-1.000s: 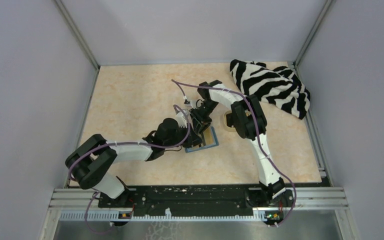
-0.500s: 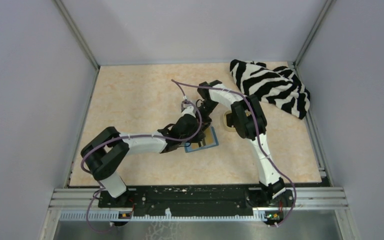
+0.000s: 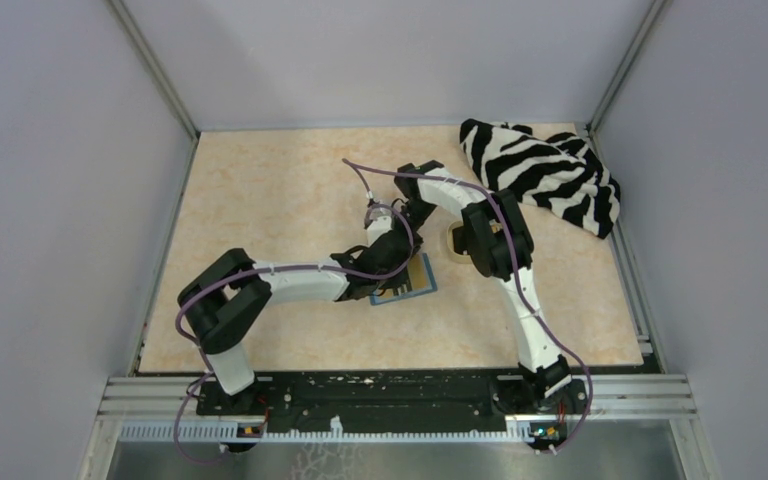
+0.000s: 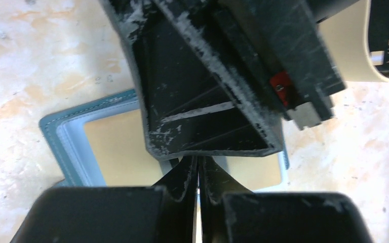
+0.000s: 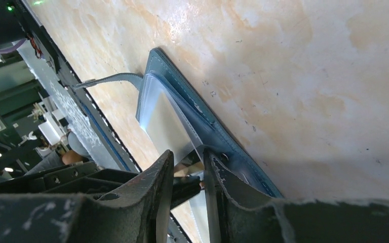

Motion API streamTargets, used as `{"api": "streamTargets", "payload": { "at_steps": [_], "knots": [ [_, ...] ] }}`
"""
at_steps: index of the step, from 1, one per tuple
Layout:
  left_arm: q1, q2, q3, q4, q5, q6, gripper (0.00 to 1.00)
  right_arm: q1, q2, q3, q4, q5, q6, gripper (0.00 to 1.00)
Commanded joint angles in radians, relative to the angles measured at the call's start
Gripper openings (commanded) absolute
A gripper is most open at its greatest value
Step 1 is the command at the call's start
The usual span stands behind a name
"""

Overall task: Put the credit cards into the card holder
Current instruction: Insert the credit card into the card holder.

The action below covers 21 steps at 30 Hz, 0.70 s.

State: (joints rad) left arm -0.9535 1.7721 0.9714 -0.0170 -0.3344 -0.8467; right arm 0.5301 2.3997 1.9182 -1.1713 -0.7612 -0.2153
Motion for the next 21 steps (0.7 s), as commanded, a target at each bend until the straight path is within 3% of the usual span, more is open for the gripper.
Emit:
{"api": "streamTargets", "payload": {
  "at_steps": [1, 7, 14, 21],
  "knots": [
    [-0.008, -0.001, 0.017, -0.100, -0.108, -0.022, 0.07, 0.014, -0.036, -0.002, 0.039, 0.041, -0.023, 0.30],
    [-0.008, 0.003, 0.021, -0.132, -0.133, -0.026, 0.07, 0.015, -0.066, 0.001, 0.035, 0.052, -0.028, 0.35],
    [-0.008, -0.083, -0.013, -0.062, -0.104, 0.048, 0.08, 0.010, -0.135, 0.001, 0.032, 0.085, -0.043, 0.38],
    [-0.008, -0.292, -0.219, 0.235, 0.017, 0.218, 0.12, -0.020, -0.260, -0.062, 0.069, 0.086, -0.061, 0.39]
  ]
}}
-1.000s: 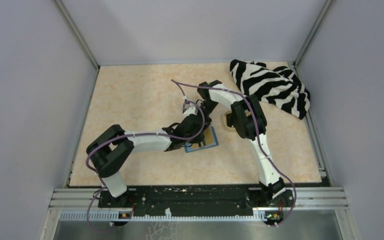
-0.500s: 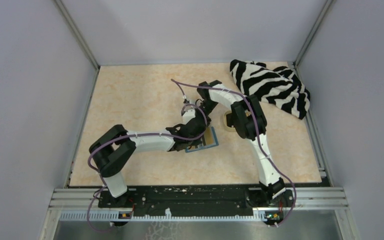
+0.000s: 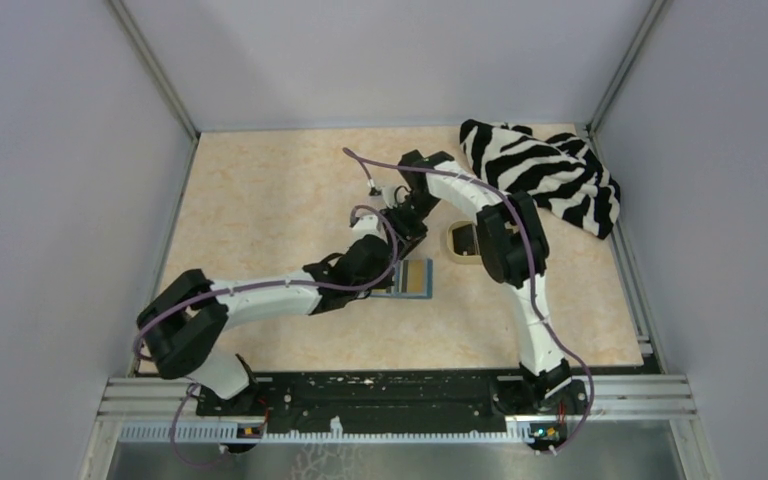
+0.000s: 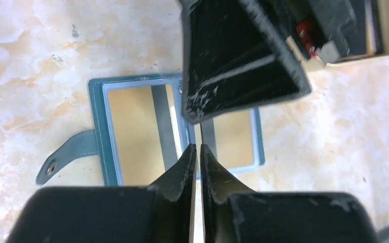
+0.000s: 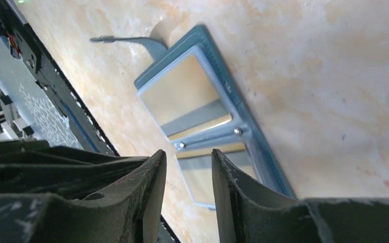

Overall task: Put the credit cards into the card holder
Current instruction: Insert the credit card into the card holder.

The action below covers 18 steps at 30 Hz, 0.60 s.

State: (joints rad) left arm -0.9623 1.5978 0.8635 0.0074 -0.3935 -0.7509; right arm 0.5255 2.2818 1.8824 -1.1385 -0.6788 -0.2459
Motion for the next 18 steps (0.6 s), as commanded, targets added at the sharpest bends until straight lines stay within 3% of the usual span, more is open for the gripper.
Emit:
{"api": "streamTargets", "payload": {
  "at_steps": [1, 7, 11, 16, 18],
  "knots": [
    [0.000, -0.152, -0.148, 0.259, 0.096, 0.147, 0.17, -0.019, -0.158, -0.035, 0.042, -0.002, -0.035, 0.39],
    [0.000, -0.337, -0.296, 0.396, 0.123, 0.296, 0.31, -0.034, -0.270, -0.105, 0.070, -0.037, -0.079, 0.39],
    [0.001, -0.435, -0.369, 0.400, 0.062, 0.373, 0.56, -0.043, -0.374, -0.158, 0.104, -0.047, -0.099, 0.39],
    [0.002, -0.525, -0.436, 0.402, 0.000, 0.406, 0.97, -0.059, -0.498, -0.195, 0.151, -0.050, -0.113, 0.38],
    [0.002, -0.540, -0.454, 0.408, -0.011, 0.410, 0.98, -0.069, -0.551, -0.207, 0.177, -0.057, -0.122, 0.38]
  ]
}}
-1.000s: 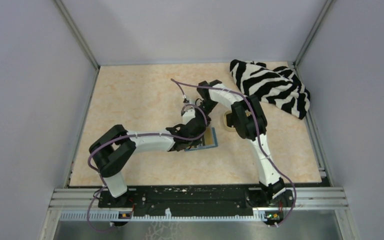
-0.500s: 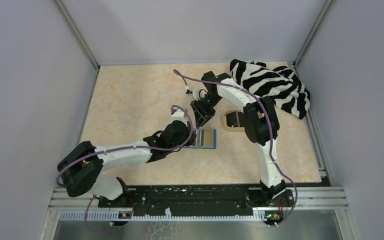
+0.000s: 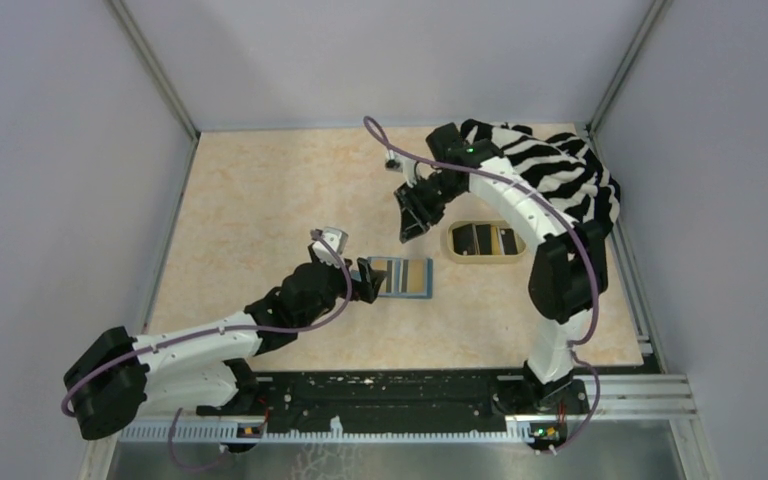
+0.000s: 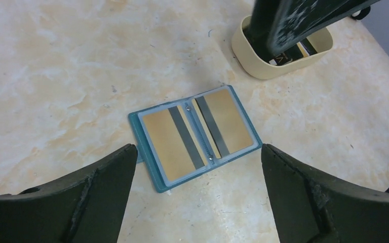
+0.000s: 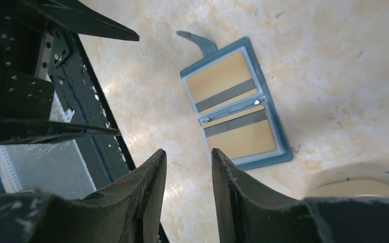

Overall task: Put the credit cards into the card holder
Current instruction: Insert the credit card into the card holder.

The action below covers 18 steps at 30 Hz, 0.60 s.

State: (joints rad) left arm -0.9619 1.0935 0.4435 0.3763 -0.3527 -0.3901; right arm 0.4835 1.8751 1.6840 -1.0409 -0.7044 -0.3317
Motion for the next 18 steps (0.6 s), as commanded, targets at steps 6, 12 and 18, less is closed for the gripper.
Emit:
{"api": "streamTargets", "payload": {
  "at_steps": [6, 12, 18],
  "knots": [
    [0.002, -0.038, -0.068, 0.087, 0.010, 0.078, 0.98, -0.056, -0.315, -0.077, 0.236, -0.063, -0.051, 0.38],
    [0.002, -0.009, -0.105, 0.143, 0.078, 0.065, 0.98, -0.056, -0.478, -0.328, 0.634, -0.135, -0.031, 0.67],
    [0.002, -0.059, -0.152, 0.178, 0.144, 0.047, 0.98, -0.055, -0.434, -0.518, 0.712, -0.299, -0.086, 0.93]
  ]
}}
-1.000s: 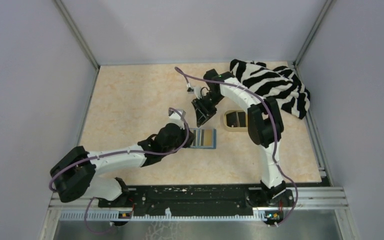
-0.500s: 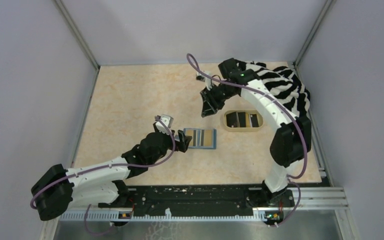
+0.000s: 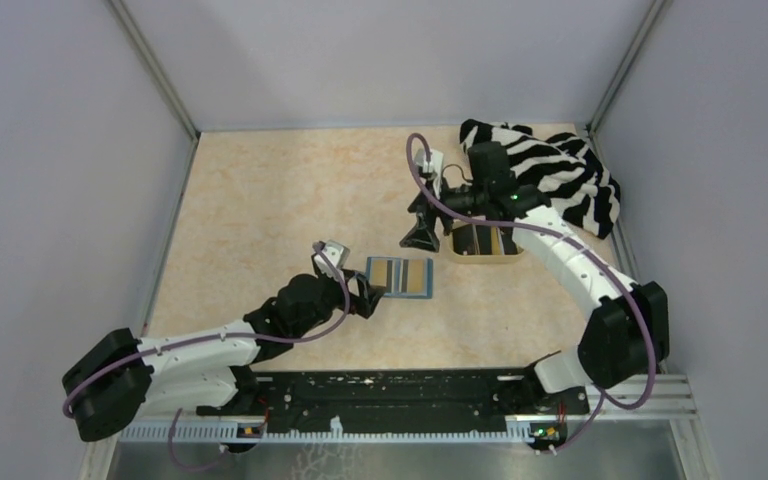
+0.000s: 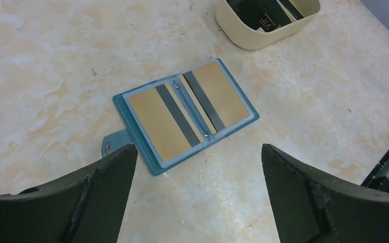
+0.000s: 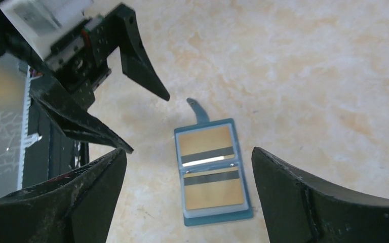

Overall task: Put the credit cards into the card holder
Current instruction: Insert the credit card into the card holder.

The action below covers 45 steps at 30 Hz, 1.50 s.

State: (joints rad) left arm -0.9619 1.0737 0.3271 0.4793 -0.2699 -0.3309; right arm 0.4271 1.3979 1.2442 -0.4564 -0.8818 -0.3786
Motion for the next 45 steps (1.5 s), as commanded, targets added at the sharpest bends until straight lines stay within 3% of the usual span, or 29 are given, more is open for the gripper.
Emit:
{"api": "streamTargets", "payload": {
  "at_steps": [1, 8, 10, 17, 23, 32, 45],
  "knots": [
    [0.002, -0.045, -0.046, 0.095, 0.063, -0.021, 0.98, 0.001, 0.042, -0.108, 0.148, -0.128, -0.053, 0.94],
    [0.101, 0.008, -0.040, 0.157, 0.212, -0.132, 0.98, 0.001, 0.007, -0.343, 0.330, -0.196, -0.215, 0.94],
    [0.148, 0.043, -0.021, 0.164, 0.278, -0.175, 0.96, 0.003, 0.024, -0.367, 0.344, -0.200, -0.254, 0.89],
    [0.279, 0.199, 0.030, 0.154, 0.427, -0.289, 0.80, 0.034, 0.156, -0.235, 0.193, -0.003, -0.223, 0.47],
    [0.296, 0.267, 0.083, 0.082, 0.393, -0.265, 0.72, 0.099, 0.228, -0.184, 0.144, 0.134, -0.187, 0.28],
    [0.307, 0.354, 0.126, 0.065, 0.410, -0.249, 0.59, 0.129, 0.323, -0.123, 0.080, 0.204, -0.154, 0.24],
    [0.312, 0.435, 0.170, 0.052, 0.431, -0.231, 0.51, 0.141, 0.395, -0.091, 0.093, 0.203, -0.029, 0.21]
  ]
}}
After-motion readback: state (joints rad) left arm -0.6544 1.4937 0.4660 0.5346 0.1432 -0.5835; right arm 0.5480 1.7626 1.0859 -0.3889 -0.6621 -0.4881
